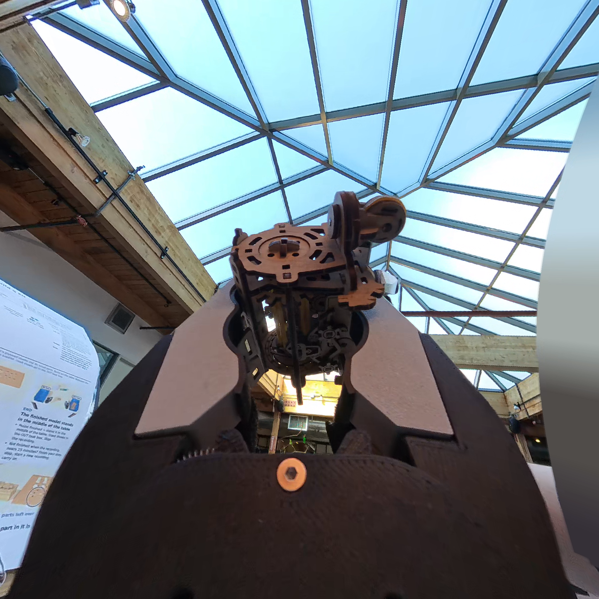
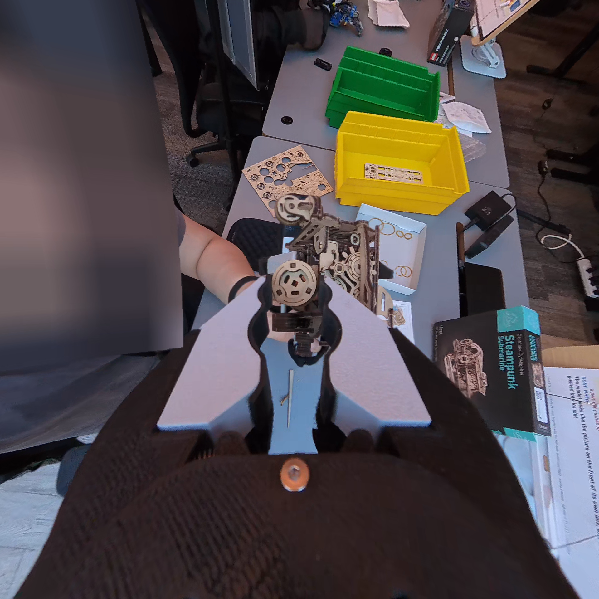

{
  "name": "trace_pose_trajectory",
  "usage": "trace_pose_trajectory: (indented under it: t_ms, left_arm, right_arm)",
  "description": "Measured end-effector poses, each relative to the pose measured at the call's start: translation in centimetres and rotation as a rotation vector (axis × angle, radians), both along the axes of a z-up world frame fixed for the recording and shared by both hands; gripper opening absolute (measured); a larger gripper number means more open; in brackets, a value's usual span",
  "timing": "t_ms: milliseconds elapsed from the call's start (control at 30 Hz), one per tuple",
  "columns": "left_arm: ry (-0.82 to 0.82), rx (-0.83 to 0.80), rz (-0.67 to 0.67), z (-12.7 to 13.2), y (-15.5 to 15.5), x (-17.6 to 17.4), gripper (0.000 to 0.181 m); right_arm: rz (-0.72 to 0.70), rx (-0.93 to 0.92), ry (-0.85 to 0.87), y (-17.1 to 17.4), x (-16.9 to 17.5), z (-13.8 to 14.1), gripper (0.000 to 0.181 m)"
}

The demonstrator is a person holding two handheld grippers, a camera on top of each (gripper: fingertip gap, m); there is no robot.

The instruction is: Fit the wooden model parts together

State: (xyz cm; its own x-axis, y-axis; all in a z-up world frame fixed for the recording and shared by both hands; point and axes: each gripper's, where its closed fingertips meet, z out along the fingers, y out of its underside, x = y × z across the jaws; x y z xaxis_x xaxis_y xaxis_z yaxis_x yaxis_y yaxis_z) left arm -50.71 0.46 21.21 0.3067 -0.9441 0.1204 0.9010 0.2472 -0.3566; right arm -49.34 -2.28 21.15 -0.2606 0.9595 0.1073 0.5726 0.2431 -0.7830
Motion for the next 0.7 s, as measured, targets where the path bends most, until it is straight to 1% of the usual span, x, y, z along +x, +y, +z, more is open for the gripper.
trace_pose_trajectory:
  t_ms: [233, 533, 700]
  left_arm:
    - [-0.013, -0.015, 0.017, -0.1, 0.2, -0.4, 0.064]
    - [-0.004, -0.005, 0.035, -0.2, 0.2, -0.4, 0.064]
    - [-0.009, -0.004, 0.03, -0.2, 0.1, -0.3, 0.064]
  right_arm:
    - [-0.033, 0.141, 0.054, 0.8, -0.7, 0.2, 0.028]
    - [-0.044, 0.148, 0.055, 0.9, -0.5, 0.0, 0.028]
    - [-0.054, 0.139, 0.058, 1.1, -0.5, 0.0, 0.034]
